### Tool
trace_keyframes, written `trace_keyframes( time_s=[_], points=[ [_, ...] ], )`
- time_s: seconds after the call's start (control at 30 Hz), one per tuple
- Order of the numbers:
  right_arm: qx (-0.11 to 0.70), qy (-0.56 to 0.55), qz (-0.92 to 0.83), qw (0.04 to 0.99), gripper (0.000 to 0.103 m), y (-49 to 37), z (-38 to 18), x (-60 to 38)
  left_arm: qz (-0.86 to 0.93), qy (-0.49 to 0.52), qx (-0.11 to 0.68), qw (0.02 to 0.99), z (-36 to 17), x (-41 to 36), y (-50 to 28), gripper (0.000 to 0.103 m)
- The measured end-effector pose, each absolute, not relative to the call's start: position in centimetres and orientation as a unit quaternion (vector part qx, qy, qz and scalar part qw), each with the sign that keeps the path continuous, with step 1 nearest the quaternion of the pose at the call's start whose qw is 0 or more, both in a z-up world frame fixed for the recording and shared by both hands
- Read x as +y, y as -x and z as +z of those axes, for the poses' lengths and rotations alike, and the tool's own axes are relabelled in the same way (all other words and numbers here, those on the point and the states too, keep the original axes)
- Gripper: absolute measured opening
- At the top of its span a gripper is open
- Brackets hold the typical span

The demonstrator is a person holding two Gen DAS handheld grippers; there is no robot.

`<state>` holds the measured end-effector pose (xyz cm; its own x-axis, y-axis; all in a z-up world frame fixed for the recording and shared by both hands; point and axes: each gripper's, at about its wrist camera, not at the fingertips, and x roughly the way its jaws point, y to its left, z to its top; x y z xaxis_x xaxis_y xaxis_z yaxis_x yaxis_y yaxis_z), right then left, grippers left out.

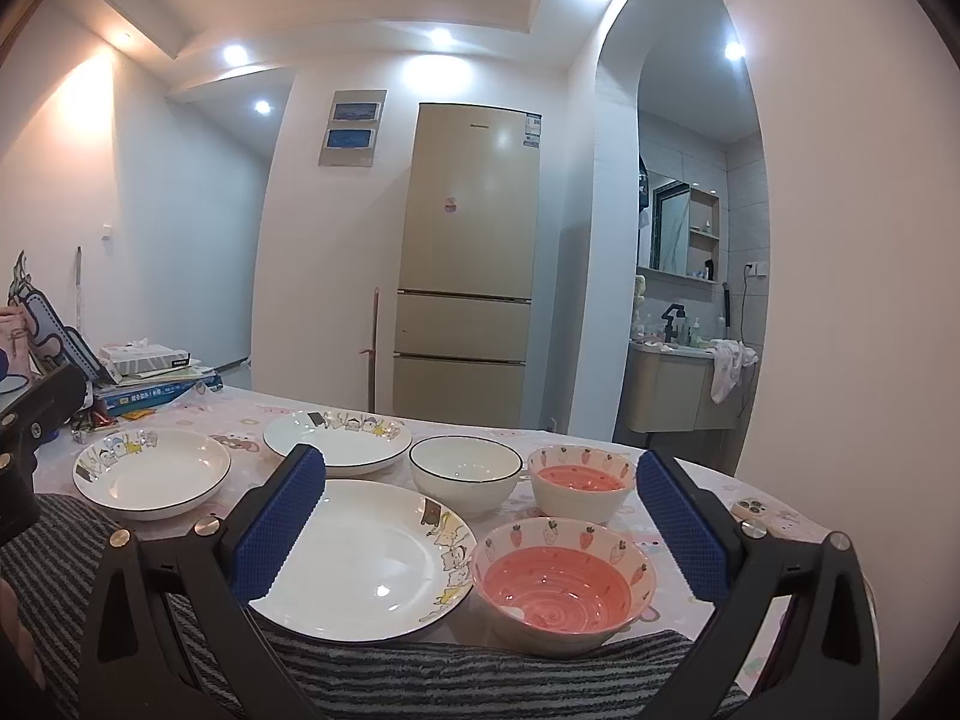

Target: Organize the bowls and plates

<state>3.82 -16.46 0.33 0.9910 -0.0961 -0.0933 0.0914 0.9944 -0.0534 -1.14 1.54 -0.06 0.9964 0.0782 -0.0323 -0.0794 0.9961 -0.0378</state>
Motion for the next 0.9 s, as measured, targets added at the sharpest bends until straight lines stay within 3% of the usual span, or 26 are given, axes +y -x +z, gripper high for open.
trace_keyframes(
  time_s=[0.9],
  points=[
    [0.054,-0.025,-0.017,0.998,0.103,-2.6,3.1,-19.8,0.051,-0.003,0.037,0.998,2.4,0.2,2.0,0.103]
  ],
)
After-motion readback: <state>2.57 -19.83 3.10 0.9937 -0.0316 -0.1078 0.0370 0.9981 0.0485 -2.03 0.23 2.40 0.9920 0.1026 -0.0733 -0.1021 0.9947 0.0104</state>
